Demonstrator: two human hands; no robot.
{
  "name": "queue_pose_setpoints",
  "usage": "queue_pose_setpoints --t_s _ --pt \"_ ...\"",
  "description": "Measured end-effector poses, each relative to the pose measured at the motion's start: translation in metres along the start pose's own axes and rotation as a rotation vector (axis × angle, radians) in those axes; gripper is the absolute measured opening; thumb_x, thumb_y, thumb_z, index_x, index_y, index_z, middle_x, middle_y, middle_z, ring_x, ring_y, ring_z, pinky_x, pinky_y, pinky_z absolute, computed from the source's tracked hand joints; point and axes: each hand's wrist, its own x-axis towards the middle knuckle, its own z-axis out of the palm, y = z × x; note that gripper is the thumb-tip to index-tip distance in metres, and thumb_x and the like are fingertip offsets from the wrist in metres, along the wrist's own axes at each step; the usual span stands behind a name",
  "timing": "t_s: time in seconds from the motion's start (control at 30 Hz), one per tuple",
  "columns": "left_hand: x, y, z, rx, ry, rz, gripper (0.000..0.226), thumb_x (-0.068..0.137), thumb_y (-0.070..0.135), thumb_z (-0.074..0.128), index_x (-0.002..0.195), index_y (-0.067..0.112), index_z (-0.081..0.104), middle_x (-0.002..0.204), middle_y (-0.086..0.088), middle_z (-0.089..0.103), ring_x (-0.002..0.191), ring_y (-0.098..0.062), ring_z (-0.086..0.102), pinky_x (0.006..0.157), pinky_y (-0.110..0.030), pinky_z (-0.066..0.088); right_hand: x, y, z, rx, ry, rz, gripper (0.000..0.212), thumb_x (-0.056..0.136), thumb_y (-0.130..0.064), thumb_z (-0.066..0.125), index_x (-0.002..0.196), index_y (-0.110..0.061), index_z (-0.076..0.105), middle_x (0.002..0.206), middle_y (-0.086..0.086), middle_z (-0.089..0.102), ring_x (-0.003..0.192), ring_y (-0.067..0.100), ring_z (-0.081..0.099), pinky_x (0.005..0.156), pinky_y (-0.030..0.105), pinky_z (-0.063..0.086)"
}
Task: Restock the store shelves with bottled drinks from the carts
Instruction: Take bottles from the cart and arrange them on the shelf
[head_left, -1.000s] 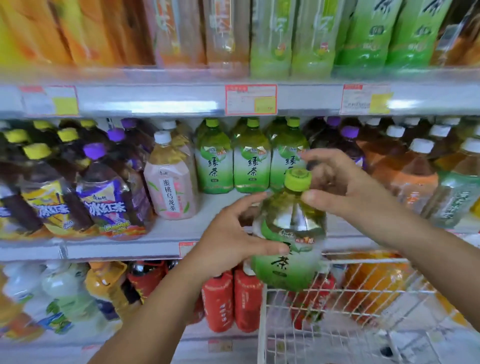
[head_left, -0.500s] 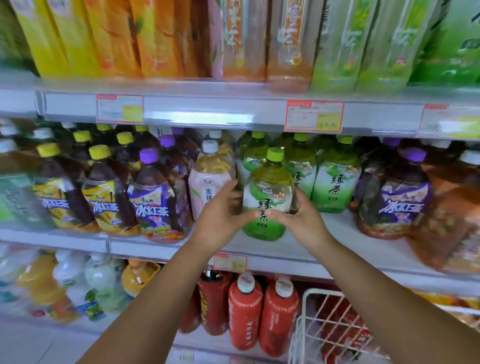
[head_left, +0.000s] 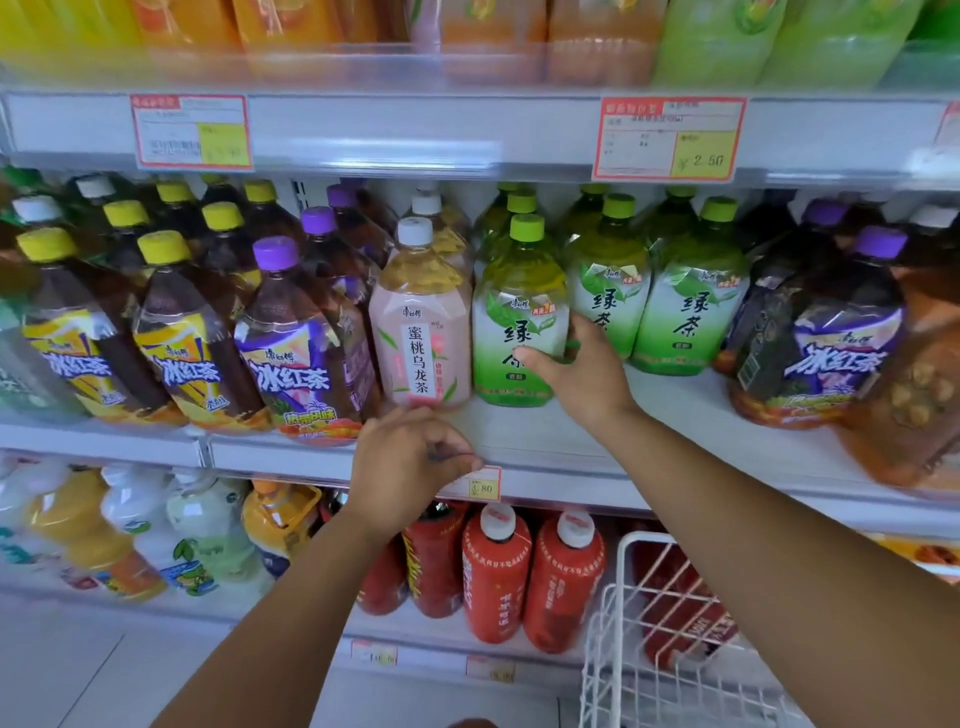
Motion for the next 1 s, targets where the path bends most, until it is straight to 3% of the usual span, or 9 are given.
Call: queue_pose_setpoints --t_s 0.13,0.23,0.33,0.4,0.5,0.63,0.77,0.87,1.0 --pt "-0.001 0.002 0.000 0.023 0.003 -0.012 0.034 0.067 0.067 0.060 0.073 0.036 0.073 0.072 0.018 0.060 0.079 -0.003 0.051 0.071 -0.031 0.036 -0.031 -0.010 -0.034 -0.033 -0.129 -0.011 0.081 0.079 -0.051 0.069 0.146 -0.023 0.033 0.140 -0.001 0.048 0.124 0.015 0.049 0.106 0.035 0.040" --pt "-0.005 0.011 0.001 0.073 0.078 0.025 0.040 0.069 0.063 0.056 0.089 0.033 0.073 0.089 0.011 0.067 0.090 -0.016 0.057 0.077 -0.031 0.037 -0.087 -0.012 -0.088 -0.088 -0.194 -0.040 0.047 0.087 -0.042 0.063 0.130 -0.027 0.052 0.106 -0.003 0.064 0.093 0.009 0.061 0.084 0.026 0.045" --pt "-0.014 0.043 0.012 0.012 0.085 0.178 0.041 0.074 0.049 0.059 0.101 0.022 0.073 0.102 -0.001 0.067 0.100 -0.025 0.056 0.090 -0.031 0.037 -0.144 -0.002 -0.149 -0.321 -0.465 0.035 0.024 0.088 -0.042 0.062 0.106 -0.028 0.066 0.085 -0.004 0.066 0.076 0.006 0.061 0.072 0.023 0.047" --pt "-0.025 0.082 0.021 -0.139 -0.058 0.221 0.034 0.078 0.046 0.063 0.104 0.025 0.070 0.104 0.004 0.064 0.101 -0.021 0.054 0.092 -0.022 0.036 -0.176 0.012 -0.182 -0.539 -0.655 0.137 0.022 0.089 -0.047 0.058 0.099 -0.029 0.068 0.080 -0.007 0.063 0.072 0.001 0.058 0.069 0.018 0.045" --pt "-0.046 0.140 0.038 -0.277 -0.320 0.301 0.033 0.081 0.049 0.065 0.111 0.036 0.065 0.108 0.019 0.059 0.103 -0.001 0.051 0.089 -0.006 0.034 -0.217 0.028 -0.213 -0.680 -0.805 0.242 0.032 0.085 -0.061 0.053 0.093 -0.032 0.065 0.075 -0.010 0.061 0.069 -0.002 0.056 0.064 0.014 0.042" --pt "-0.073 0.187 0.065 -0.339 -0.557 0.460 0.046 0.082 0.058 0.047 0.121 0.037 0.060 0.118 0.025 0.054 0.110 0.009 0.048 0.095 -0.009 0.035 -0.262 0.041 -0.209 -0.667 -0.928 0.343 0.046 0.082 -0.070 0.050 0.108 -0.032 0.056 0.068 -0.012 0.054 0.059 -0.002 0.050 0.059 0.017 0.038" --pt "-0.089 0.188 0.084 -0.316 -0.648 0.445 0.036 0.088 0.052 0.053 0.120 0.039 0.059 0.102 0.032 0.051 0.094 0.012 0.051 0.084 -0.012 0.041 -0.291 0.049 -0.180 -0.698 -0.866 0.366 0.051 0.085 -0.066 0.050 0.116 -0.028 0.036 0.079 -0.011 0.048 0.069 0.003 0.045 0.057 0.023 0.036" --pt "-0.092 0.185 0.083 -0.311 -0.649 0.341 0.031 0.092 0.036 0.060 0.122 0.042 0.058 0.100 0.037 0.052 0.097 0.013 0.053 0.081 -0.015 0.046 -0.296 0.053 -0.171 -0.678 -0.727 0.331 0.037 0.086 -0.056 0.058 0.103 -0.029 0.040 0.086 -0.006 0.058 0.071 0.006 0.051 0.057 0.024 0.040" --pt "-0.088 0.186 0.076 -0.402 -0.709 0.251 0.058 0.085 0.014 0.063 0.133 0.044 0.048 0.120 0.027 0.058 0.109 0.011 0.053 0.090 -0.022 0.049 -0.284 0.046 -0.181 -0.505 -0.564 0.339 0.026 0.077 -0.044 0.071 0.093 -0.031 0.055 0.073 -0.012 0.057 0.064 0.001 0.049 0.061 0.022 0.040"
